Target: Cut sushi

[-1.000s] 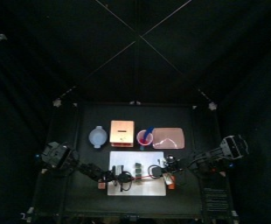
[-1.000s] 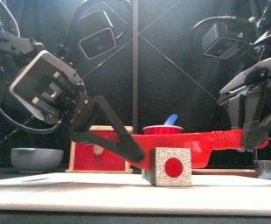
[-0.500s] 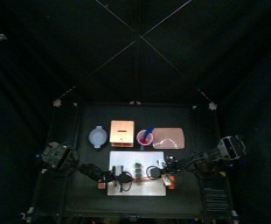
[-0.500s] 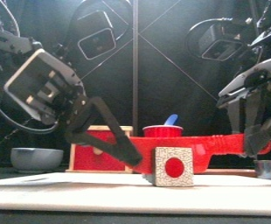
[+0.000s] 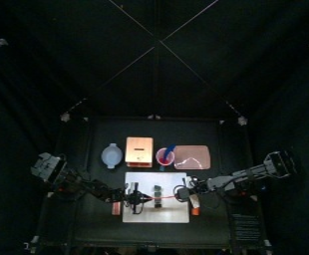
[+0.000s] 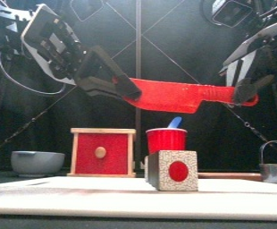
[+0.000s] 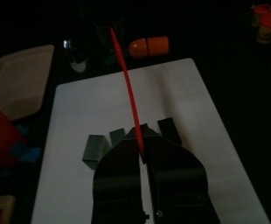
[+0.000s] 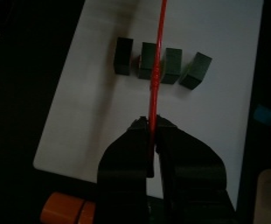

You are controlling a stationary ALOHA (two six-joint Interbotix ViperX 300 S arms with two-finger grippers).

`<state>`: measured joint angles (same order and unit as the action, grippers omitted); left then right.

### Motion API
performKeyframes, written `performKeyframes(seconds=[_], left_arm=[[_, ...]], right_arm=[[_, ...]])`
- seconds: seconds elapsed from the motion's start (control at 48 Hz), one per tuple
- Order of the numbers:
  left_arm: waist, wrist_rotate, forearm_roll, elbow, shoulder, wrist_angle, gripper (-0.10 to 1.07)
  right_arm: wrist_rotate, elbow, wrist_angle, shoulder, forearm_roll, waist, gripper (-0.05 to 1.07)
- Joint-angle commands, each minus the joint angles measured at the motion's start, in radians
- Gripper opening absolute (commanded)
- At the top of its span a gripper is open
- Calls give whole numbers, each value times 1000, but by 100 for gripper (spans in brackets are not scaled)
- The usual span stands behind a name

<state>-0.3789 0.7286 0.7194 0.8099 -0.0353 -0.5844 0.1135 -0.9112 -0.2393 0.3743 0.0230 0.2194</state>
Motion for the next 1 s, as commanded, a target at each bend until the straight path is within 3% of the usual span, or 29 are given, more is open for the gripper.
performKeyframes(seconds=[0.0,0.271,0.625,0.812,0.979], left_arm=[[2,8,-3,-8,25,-18,25],[2,5,8,-8,25,-58,34],[0,6,91,8,31,-155,84],[-9,6,149,51,67,-238,86],[-20,5,187,80,84,-267,86]], right_arm=[[6,3,0,17,-3,2,9],[6,2,0,17,-15,-18,9],[5,2,0,23,-31,-63,9],[-20,9,-89,83,21,-97,10],[-178,2,-225,175,117,-117,10]])
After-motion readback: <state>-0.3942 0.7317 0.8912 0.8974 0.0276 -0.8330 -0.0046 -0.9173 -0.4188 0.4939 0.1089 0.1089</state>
